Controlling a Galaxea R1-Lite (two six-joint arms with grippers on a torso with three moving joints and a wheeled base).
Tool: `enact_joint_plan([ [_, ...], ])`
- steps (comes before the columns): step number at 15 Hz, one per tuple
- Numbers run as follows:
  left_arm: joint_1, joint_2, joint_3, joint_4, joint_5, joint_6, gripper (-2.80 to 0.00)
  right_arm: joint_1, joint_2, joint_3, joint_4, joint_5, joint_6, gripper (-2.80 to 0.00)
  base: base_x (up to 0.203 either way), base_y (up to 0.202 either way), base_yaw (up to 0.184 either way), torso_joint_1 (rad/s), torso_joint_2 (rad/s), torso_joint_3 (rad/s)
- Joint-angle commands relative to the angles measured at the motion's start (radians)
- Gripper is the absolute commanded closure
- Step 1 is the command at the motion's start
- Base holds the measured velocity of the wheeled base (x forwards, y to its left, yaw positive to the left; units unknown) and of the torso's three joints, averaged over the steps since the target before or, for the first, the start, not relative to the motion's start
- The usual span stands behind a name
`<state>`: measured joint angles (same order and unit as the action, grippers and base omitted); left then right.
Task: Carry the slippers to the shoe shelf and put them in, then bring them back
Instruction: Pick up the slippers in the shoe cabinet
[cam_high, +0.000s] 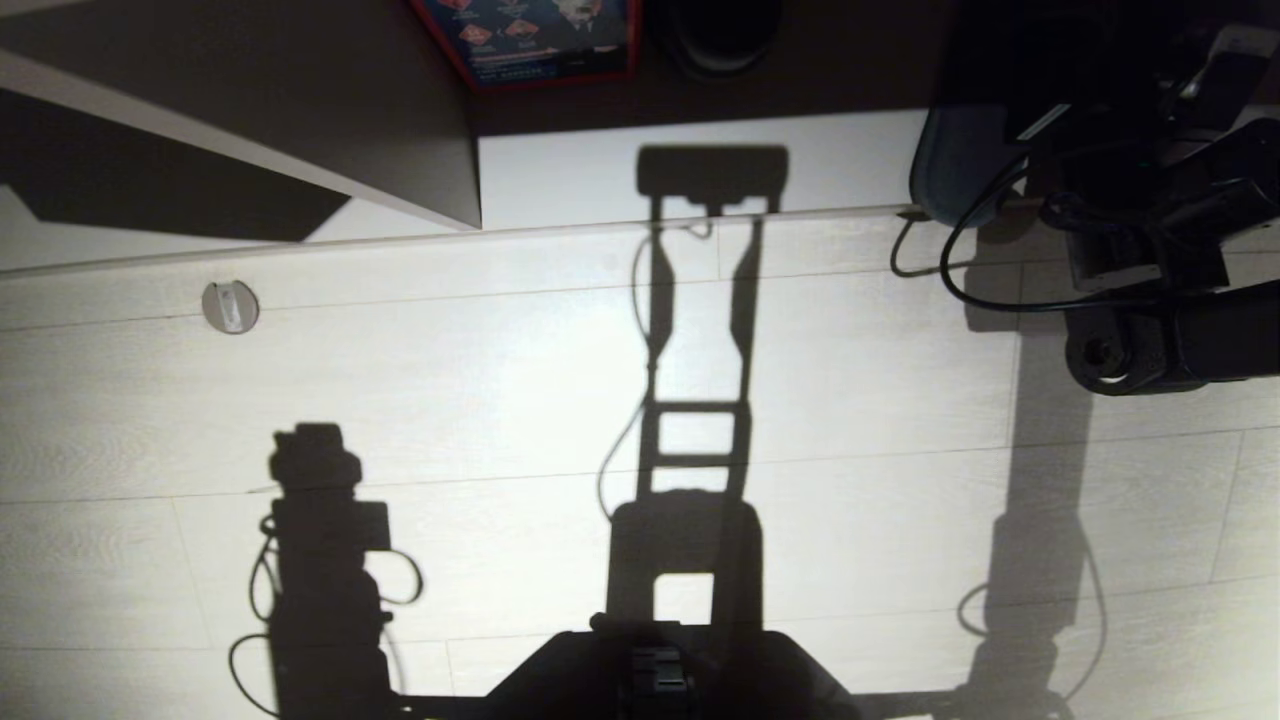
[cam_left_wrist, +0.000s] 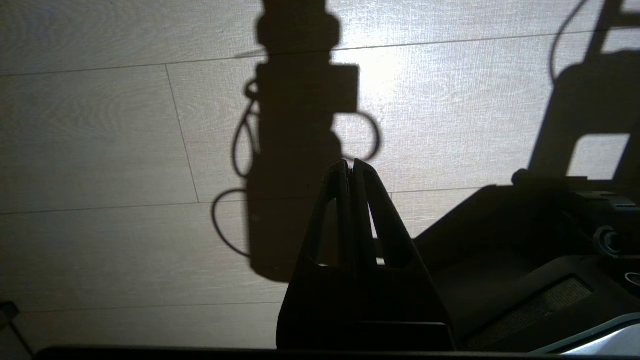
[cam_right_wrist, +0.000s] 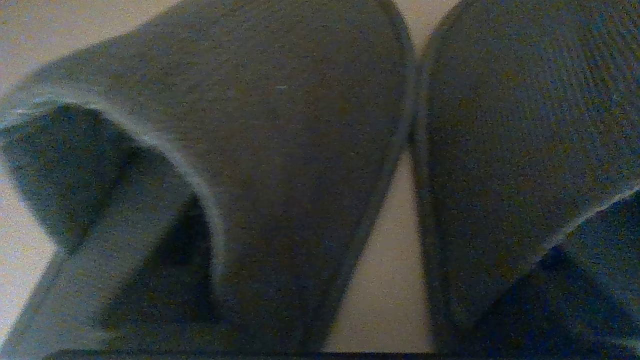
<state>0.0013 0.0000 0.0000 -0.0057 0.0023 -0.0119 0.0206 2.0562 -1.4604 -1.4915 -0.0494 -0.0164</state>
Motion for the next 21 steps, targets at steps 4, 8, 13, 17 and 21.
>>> enact_joint_plan([
  [4, 0.0, 0.0, 0.0, 0.0, -0.001, 0.0, 0.0, 0.001, -0.002, 0.002, -0.009, -0.001, 0.001, 0.0, 0.0, 0.0, 0.0, 0.0, 0.0, 0.0],
  [8, 0.0, 0.0, 0.0, 0.0, 0.001, 0.0, 0.0, 0.001, 0.001, 0.002, -0.009, -0.001, -0.002, 0.0, 0.0, 0.0, 0.0, 0.0, 0.0, 0.0],
  [13, 0.0, 0.0, 0.0, 0.0, 0.001, 0.0, 0.0, 0.001, -0.001, 0.007, -0.009, 0.0, -0.001, 0.0, 0.0, 0.0, 0.0, 0.0, 0.0, 0.0],
  [17, 0.0, 0.0, 0.0, 0.001, -0.001, 0.0, 0.0, 0.001, -0.005, 0.009, -0.009, 0.0, -0.002, 0.0, 0.0, 0.0, 0.0, 0.0, 0.0, 0.0],
  [21, 0.0, 0.0, 0.0, 0.001, 0.001, 0.0, 0.0, 0.002, -0.039, 0.052, -0.007, 0.0, 0.0, 0.0, 0.0, 0.0, 0.0, 0.0, 0.0, 0.0],
])
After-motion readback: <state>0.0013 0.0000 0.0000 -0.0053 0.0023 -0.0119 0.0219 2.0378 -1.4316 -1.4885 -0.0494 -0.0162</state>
